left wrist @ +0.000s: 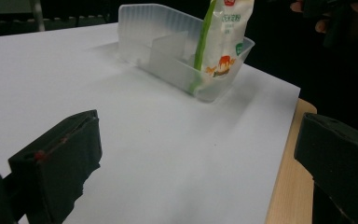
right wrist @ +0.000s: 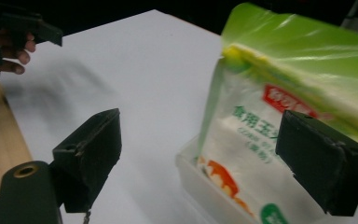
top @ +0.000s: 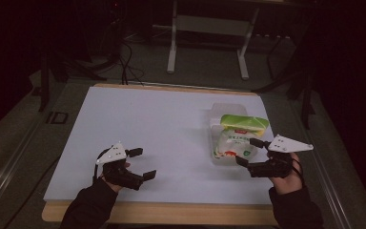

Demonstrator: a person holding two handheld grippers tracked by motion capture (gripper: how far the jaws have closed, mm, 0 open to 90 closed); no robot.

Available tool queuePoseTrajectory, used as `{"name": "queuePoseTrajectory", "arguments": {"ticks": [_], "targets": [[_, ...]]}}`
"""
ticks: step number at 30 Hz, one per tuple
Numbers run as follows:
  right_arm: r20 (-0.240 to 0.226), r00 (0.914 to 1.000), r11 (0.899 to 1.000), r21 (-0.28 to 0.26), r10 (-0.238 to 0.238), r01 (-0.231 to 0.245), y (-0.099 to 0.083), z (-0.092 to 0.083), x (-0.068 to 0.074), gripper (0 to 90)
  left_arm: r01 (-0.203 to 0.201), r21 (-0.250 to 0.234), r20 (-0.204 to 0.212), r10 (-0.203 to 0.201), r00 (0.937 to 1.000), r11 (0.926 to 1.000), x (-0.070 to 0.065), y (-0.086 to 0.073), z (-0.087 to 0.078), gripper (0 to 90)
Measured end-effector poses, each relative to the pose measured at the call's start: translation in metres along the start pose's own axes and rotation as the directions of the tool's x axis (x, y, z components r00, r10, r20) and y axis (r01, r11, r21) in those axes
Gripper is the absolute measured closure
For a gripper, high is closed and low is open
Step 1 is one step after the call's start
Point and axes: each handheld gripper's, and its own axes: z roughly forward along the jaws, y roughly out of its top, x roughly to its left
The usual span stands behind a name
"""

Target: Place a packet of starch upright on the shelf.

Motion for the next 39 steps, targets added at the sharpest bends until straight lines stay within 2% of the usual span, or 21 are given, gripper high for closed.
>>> {"name": "queuePoseTrajectory", "arguments": {"ticks": [5,12,18,21,29,33,39], "targets": [[-0.027,0.9996,1.000,0.008,-0.004,0.005,-0.005,0.005,0.012,14.0,-0.003,0.005,0.002,0.003,1.0000,1.0000,-0.001,0.000,0.001,1.2],[-0.029,0.9996,1.000,0.018,-0.003,0.003,-0.017,0.010,0.027,13.9,-0.016,0.029,0.006,0.016,0.9999,0.9995,-0.003,-0.004,0.004,1.2],[-0.029,0.9994,1.000,0.022,-0.019,0.020,-0.028,0.013,0.037,13.9,-0.015,0.028,0.010,0.014,0.9998,0.9995,-0.003,-0.005,0.004,1.2],[-0.010,0.9995,0.999,0.021,-0.030,0.030,-0.035,0.012,0.041,14.0,-0.012,0.028,0.006,0.012,0.9999,0.9995,-0.003,-0.005,0.004,1.1],[0.017,0.9998,0.999,0.037,0.013,-0.013,-0.056,0.012,0.042,14.1,-0.041,0.039,-0.007,0.042,0.9991,0.9984,-0.005,-0.007,0.004,1.2],[0.037,0.9992,0.998,0.061,0.017,-0.019,-0.065,0.012,0.041,14.1,-0.034,0.041,-0.006,0.034,0.9994,0.9986,-0.003,-0.010,0.005,1.2],[0.056,0.9981,0.998,0.052,0.024,-0.027,-0.068,0.009,0.037,14.1,-0.039,0.043,-0.004,0.039,0.9992,0.9983,-0.003,-0.011,0.006,1.2]]}}
